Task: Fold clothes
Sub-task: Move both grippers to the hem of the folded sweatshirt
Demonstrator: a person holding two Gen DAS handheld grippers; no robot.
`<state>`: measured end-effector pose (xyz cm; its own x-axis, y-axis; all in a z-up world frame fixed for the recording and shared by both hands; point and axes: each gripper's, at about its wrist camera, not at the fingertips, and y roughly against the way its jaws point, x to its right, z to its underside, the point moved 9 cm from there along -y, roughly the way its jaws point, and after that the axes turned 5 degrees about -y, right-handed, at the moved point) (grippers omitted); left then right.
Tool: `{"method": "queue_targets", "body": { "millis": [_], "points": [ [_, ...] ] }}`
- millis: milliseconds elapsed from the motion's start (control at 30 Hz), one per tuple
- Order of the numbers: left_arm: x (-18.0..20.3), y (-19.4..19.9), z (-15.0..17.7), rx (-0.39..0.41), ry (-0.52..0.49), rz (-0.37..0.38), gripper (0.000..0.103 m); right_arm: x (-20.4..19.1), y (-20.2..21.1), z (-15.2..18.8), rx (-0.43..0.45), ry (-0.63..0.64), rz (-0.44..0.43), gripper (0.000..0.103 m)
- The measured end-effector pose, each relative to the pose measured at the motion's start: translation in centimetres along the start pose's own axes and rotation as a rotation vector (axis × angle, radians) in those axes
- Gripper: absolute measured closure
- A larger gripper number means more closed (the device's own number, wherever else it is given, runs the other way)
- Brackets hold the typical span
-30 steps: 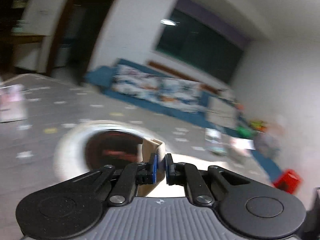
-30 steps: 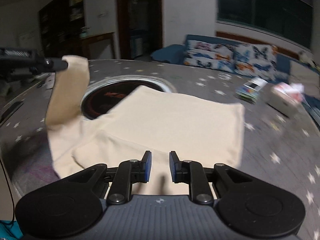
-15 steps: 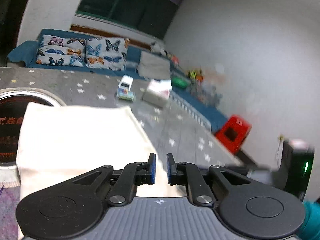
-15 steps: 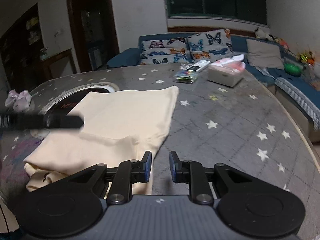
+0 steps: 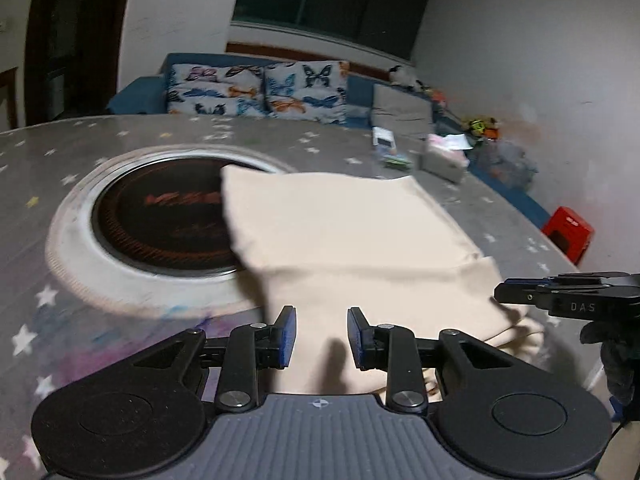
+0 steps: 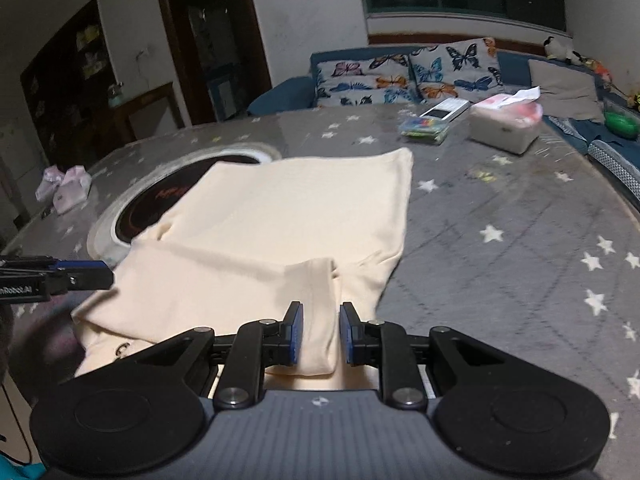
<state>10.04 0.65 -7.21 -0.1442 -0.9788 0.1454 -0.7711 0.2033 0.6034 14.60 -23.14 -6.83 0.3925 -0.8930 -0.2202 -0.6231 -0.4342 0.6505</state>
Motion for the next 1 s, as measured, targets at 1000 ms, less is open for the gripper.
{"method": "queue_targets", "body": {
  "millis": [1000],
  "points": [
    [-0.6, -3.5, -1.1, -0.077, -0.038, -0.082, 0.045, -3.6, -1.6, -1.4, 0.039, 0.153, 0.008, 0.066]
  ]
}}
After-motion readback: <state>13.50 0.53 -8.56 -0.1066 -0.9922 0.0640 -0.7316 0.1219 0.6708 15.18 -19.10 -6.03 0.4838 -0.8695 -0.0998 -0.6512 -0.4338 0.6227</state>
